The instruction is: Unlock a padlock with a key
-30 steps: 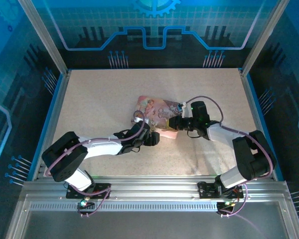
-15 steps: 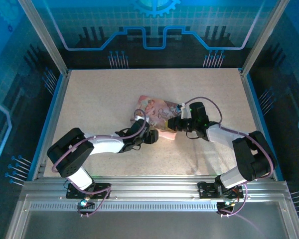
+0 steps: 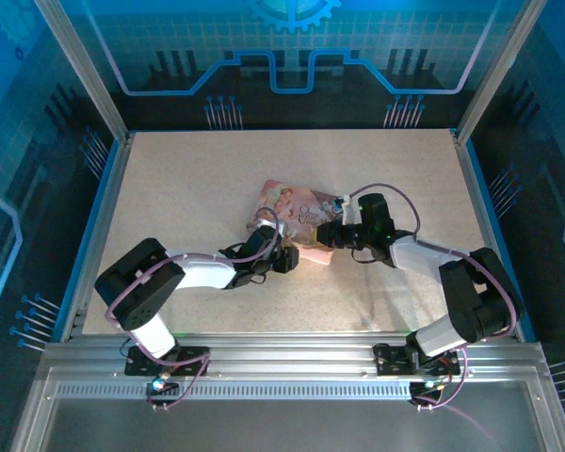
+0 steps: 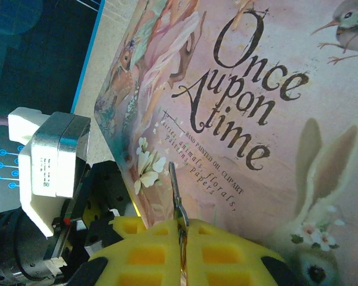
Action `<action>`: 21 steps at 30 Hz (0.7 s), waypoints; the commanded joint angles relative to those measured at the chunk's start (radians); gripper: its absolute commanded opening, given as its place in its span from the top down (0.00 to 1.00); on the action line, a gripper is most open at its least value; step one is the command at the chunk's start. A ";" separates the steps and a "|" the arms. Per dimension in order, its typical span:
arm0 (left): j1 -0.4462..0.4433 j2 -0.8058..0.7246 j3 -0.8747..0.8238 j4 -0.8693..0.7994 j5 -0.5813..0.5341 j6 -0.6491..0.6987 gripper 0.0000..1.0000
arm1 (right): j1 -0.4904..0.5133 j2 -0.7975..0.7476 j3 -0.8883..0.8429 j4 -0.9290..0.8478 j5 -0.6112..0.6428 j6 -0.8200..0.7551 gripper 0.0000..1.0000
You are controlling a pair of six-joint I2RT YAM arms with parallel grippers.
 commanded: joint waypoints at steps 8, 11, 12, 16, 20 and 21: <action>0.008 0.029 0.019 0.084 0.051 0.026 0.53 | 0.027 0.042 -0.058 -0.148 0.036 0.016 0.91; 0.009 0.039 0.021 0.087 0.051 0.011 0.56 | 0.027 0.045 -0.058 -0.146 0.036 0.019 0.91; 0.008 0.042 0.021 0.089 0.051 0.006 0.57 | 0.027 0.046 -0.058 -0.145 0.036 0.019 0.91; 0.006 0.052 0.026 0.090 0.046 -0.010 0.59 | 0.029 0.048 -0.058 -0.142 0.036 0.021 0.91; 0.007 0.049 0.024 0.090 0.028 -0.018 0.61 | 0.030 0.049 -0.056 -0.142 0.036 0.022 0.91; 0.006 0.049 0.026 0.089 0.026 -0.019 0.62 | 0.032 0.048 -0.056 -0.143 0.036 0.022 0.91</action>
